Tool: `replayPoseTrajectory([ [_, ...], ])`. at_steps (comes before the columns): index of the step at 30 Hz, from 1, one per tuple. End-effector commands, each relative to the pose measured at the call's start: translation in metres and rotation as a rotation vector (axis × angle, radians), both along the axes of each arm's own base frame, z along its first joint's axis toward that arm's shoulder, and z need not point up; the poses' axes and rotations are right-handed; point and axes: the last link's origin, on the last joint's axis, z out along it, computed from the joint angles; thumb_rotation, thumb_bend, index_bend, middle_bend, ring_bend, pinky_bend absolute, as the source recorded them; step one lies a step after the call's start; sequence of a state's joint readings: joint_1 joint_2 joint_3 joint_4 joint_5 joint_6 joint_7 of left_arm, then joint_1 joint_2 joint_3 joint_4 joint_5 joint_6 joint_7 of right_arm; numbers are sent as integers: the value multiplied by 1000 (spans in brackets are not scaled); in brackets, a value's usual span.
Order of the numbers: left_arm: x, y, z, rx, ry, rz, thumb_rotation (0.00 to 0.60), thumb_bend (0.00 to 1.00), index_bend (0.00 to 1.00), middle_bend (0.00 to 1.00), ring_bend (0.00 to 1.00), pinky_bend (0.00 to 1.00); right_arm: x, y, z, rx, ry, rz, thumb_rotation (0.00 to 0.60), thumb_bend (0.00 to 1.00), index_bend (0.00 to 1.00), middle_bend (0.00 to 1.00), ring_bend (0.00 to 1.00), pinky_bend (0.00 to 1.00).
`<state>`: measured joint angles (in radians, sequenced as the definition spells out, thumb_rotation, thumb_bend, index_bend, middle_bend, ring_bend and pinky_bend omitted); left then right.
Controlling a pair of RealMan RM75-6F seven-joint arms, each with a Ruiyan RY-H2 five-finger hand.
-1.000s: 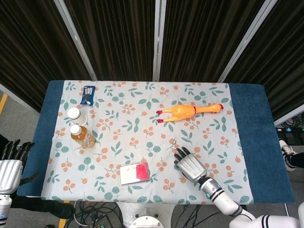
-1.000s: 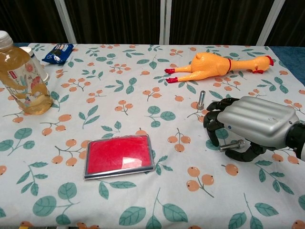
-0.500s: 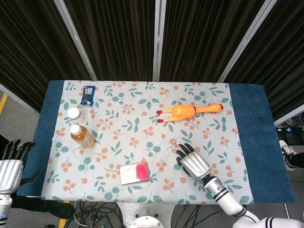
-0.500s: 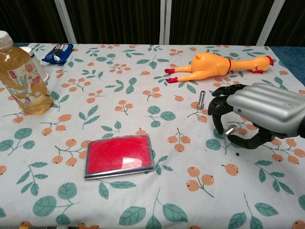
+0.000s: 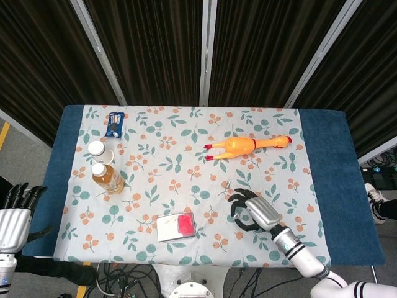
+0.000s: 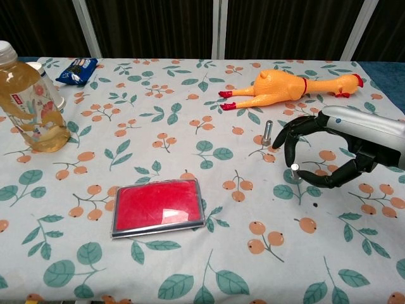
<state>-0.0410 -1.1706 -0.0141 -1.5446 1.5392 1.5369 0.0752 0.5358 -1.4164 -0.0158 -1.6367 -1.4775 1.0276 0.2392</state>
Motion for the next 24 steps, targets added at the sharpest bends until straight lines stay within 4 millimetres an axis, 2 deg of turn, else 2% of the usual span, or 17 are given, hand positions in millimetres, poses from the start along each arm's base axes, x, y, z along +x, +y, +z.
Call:
replayPoseTrajectory([
  [1, 0, 0, 0, -3, 1, 1, 600, 0, 143, 145, 0, 0, -5, -12, -4, 87, -59, -50, 600, 354, 592, 260, 72, 116],
  [11, 0, 0, 0, -2, 1, 1, 600, 0, 143, 145, 0, 0, -11, -15, -14, 143, -60, -61, 600, 354, 564, 246, 69, 90],
  [24, 1, 0, 0, -2, 2, 0, 600, 0, 143, 144, 0, 0, -21, -13, -12, 131, -59, -52, 600, 356, 483, 232, 62, 57],
])
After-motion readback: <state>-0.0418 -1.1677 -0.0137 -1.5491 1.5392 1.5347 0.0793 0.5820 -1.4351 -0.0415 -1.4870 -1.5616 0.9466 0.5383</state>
